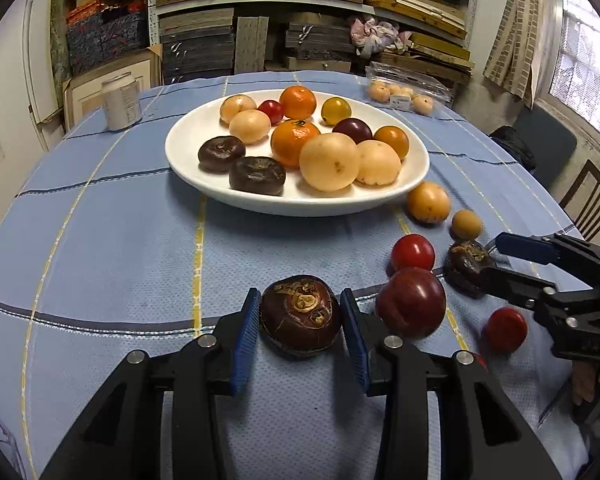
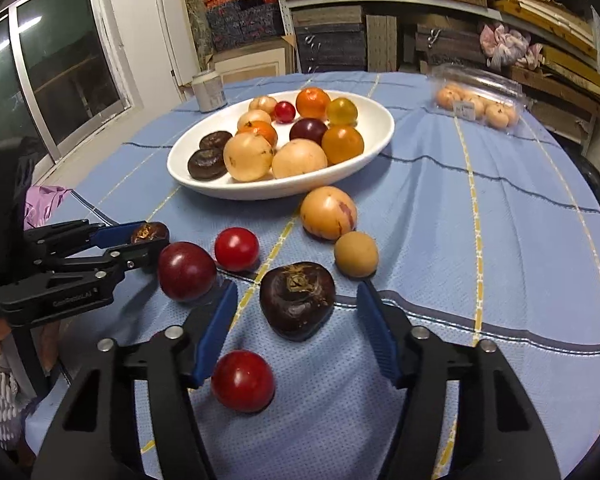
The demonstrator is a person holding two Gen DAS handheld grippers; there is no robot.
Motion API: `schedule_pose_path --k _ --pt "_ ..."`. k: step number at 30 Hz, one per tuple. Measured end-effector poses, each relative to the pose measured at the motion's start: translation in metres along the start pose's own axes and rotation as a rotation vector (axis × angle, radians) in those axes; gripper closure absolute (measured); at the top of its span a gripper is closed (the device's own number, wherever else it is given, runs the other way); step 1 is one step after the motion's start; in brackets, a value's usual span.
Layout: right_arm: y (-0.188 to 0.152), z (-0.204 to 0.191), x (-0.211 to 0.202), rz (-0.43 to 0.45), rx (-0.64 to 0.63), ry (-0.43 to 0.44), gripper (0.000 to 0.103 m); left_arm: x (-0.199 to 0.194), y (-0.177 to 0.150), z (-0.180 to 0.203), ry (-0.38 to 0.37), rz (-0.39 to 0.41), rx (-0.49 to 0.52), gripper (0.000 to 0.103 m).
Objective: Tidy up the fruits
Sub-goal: 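Grasp a dark purple fruit with the right tool while the left tool carries its fruit to the plate, then release both purple fruits onto the white plate from both tools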
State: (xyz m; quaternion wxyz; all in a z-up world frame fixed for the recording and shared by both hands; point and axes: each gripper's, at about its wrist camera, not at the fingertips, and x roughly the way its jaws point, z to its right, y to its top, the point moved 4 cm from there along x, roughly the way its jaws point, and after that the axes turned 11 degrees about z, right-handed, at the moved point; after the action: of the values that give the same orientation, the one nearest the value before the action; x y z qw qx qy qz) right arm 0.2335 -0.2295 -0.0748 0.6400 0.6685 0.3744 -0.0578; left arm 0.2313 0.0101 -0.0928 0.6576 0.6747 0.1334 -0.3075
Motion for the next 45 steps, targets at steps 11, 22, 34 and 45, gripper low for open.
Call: schedule_pose_path --k 11,22,34,45 --pt "-0.002 0.000 0.021 -0.073 0.000 -0.002 0.059 0.001 -0.001 0.002 -0.012 -0.005 0.005 0.062" --pt "0.036 0.022 -0.015 0.098 0.118 0.019 0.060 -0.025 0.035 -0.014 -0.021 0.107 -0.057 0.062" --pt "0.133 0.018 0.077 0.098 0.117 0.019 0.060 0.043 0.116 -0.069 0.076 0.123 -0.172 0.062" --pt "0.135 0.039 0.063 0.169 0.218 0.013 0.039 0.027 0.111 -0.063 0.048 0.172 -0.173 0.034"
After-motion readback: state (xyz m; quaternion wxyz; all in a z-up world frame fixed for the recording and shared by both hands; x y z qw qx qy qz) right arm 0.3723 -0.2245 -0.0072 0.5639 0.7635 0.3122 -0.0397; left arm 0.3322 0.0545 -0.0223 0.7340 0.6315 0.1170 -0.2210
